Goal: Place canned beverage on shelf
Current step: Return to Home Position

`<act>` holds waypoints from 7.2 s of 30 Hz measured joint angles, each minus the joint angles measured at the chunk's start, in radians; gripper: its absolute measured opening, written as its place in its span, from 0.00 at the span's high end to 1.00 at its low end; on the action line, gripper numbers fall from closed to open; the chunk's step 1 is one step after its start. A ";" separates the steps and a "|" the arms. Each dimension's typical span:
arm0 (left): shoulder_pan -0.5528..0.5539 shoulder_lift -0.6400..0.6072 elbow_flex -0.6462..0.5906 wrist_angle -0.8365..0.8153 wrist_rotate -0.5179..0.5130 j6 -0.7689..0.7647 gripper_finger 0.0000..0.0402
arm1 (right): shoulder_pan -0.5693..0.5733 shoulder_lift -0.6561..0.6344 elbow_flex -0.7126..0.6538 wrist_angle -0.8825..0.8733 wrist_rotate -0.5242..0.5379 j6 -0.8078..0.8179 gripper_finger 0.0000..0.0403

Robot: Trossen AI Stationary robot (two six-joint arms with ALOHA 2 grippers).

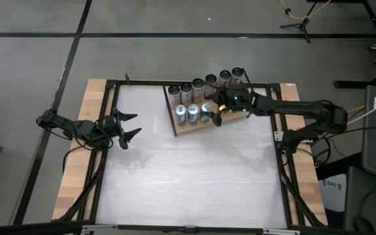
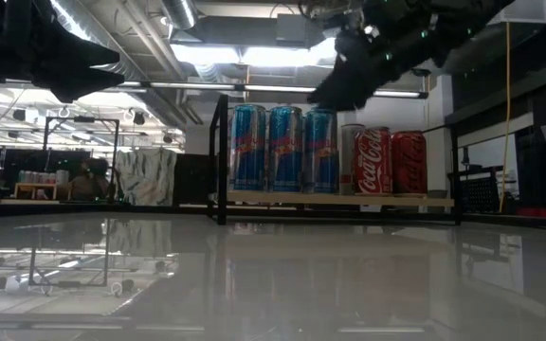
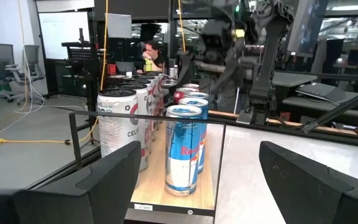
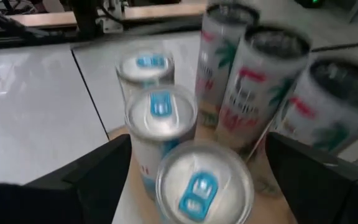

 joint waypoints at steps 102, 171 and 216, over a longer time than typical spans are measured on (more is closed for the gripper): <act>0.000 0.000 0.000 -0.032 -0.184 0.035 0.20 | 0.343 -1.381 -0.282 -0.747 0.130 0.314 0.11; 0.000 0.000 0.000 -0.035 -0.183 0.035 0.20 | 0.367 -1.288 -0.826 -0.158 0.107 0.113 0.11; 0.000 0.000 0.000 -0.035 -0.184 0.035 0.20 | 0.367 -1.380 -0.846 -0.094 0.106 0.114 0.11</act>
